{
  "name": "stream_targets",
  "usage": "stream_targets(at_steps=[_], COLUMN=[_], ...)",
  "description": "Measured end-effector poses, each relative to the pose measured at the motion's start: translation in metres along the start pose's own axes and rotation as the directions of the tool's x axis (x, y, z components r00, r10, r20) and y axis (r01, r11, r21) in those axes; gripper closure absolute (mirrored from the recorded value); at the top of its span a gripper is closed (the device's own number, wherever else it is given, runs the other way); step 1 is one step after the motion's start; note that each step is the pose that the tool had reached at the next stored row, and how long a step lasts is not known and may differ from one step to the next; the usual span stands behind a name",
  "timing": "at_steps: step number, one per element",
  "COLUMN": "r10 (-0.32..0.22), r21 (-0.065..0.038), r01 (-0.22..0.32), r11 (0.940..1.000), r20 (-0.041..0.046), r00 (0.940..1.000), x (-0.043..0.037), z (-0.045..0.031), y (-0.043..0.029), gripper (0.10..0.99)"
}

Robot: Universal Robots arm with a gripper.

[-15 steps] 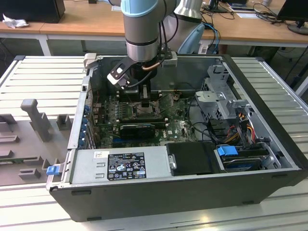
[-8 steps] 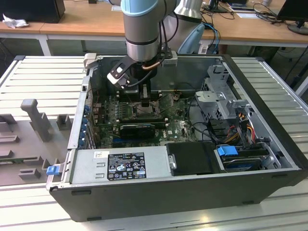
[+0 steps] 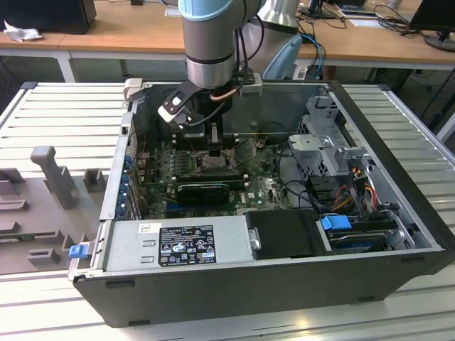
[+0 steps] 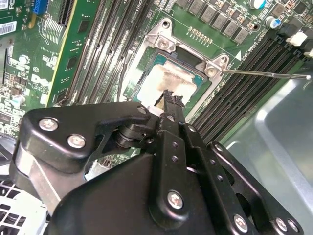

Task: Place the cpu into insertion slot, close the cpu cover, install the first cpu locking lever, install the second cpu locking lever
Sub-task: 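Place the cpu into insertion slot, then close the cpu cover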

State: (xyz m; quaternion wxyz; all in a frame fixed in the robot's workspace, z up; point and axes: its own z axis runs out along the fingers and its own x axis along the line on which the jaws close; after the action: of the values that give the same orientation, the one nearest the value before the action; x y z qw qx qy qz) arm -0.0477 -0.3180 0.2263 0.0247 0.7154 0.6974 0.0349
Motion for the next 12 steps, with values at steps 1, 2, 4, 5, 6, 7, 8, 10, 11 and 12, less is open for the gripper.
stream_targets(at_steps=[1,2,4,5,6,7,8,10,11,12], r10=[0.0,0.0,0.0,0.0,0.001,0.003,0.003,0.003,0.003,0.003], r21=[0.0,0.0,0.0,0.0,0.0,0.0,0.0,0.0,0.0,0.0], r01=[0.0,0.0,0.0,0.0,-0.001,-0.003,-0.003,-0.003,-0.003,-0.003], r11=[1.0,1.0,1.0,1.0,1.0,1.0,1.0,1.0,1.0,1.0], r20=[-0.0002,-0.0001,-0.0001,-0.0001,-0.0001,0.0002,0.0003,0.0002,0.0003,0.0002], r00=[1.0,1.0,1.0,1.0,1.0,1.0,1.0,1.0,1.0,1.0], x=[0.0,0.0,0.0,0.0001,0.0001,0.0002,0.0002,0.0003,0.0003,0.0003], z=[-0.0006,-0.0011,-0.0023,-0.0039,-0.0078,-0.0075,-0.0074,-0.0125,-0.0134,-0.0142], y=[0.0001,0.0001,0.0002,0.0003,0.0007,0.0043,0.0068,0.0073,0.0074,0.0074], gripper=[0.98,0.98,0.98,0.98,0.98,0.98,0.98,0.98,0.98,0.98])
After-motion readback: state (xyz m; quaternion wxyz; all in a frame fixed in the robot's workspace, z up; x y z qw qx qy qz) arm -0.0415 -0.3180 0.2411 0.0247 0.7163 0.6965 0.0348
